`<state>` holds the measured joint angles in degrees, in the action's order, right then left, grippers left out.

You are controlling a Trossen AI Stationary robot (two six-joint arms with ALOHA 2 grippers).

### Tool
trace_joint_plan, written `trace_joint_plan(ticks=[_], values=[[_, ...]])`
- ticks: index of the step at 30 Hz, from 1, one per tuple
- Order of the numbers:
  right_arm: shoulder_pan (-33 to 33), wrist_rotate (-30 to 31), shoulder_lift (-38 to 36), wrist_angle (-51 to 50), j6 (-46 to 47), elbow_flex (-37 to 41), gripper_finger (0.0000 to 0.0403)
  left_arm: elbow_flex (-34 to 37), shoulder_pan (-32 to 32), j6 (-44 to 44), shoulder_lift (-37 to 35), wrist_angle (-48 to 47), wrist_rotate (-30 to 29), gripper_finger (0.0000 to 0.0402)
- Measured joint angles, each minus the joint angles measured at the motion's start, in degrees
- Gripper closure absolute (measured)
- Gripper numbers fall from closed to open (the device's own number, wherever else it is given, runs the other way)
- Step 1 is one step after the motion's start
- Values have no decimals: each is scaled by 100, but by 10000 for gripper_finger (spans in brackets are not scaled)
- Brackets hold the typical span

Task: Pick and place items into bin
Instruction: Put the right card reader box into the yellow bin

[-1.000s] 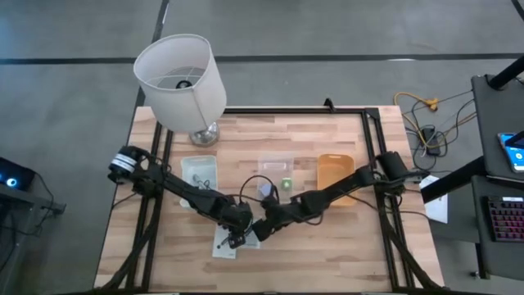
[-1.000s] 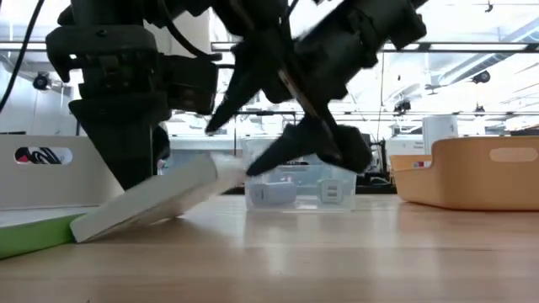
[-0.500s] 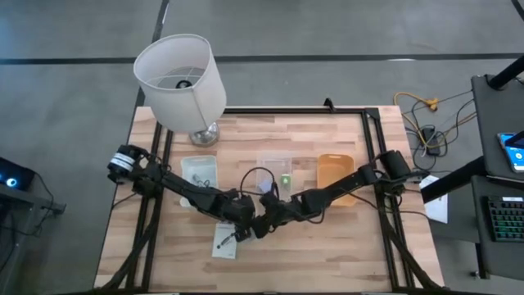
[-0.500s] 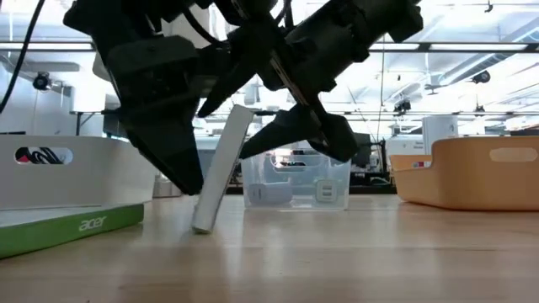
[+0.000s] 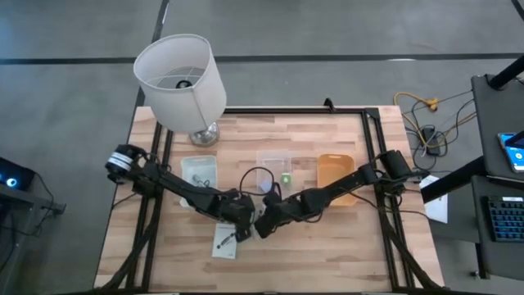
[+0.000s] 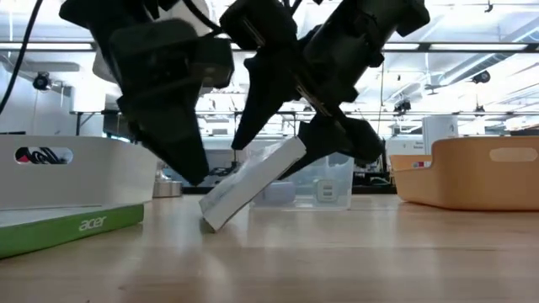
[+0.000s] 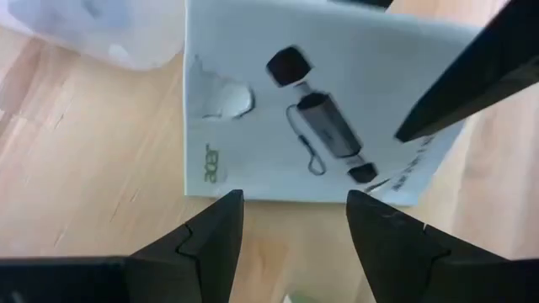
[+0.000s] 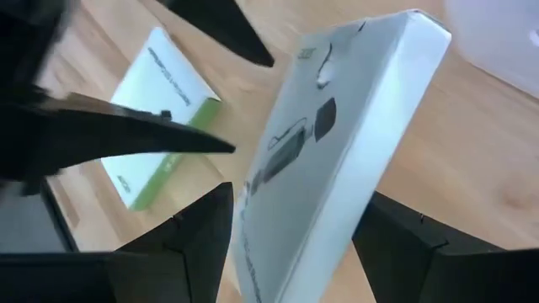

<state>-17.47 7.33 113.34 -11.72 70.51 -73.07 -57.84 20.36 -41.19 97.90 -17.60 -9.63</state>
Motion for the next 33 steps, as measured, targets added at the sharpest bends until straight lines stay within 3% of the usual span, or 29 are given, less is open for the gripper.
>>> trace_joint_plan(ticks=[5, 16, 23, 30, 33], values=[[2, -32, 0, -100, -76, -33, 211, -8, -2, 0, -34, 108, -176, 206], [2, -103, -8, -97, -170, -49, 339, -4, 21, -4, -55, 92, -166, 206], [-162, -235, -330, -306, -276, -42, 354, -3, 183, -34, -591, 62, -341, 206], [-834, 939, -1480, -2126, 450, -172, 354, 1, 471, -93, -1472, 5, -1402, 206], [-1212, 1711, -2021, -3478, 1543, -353, 355, 1, 501, -97, -1645, -53, -1672, 206]])
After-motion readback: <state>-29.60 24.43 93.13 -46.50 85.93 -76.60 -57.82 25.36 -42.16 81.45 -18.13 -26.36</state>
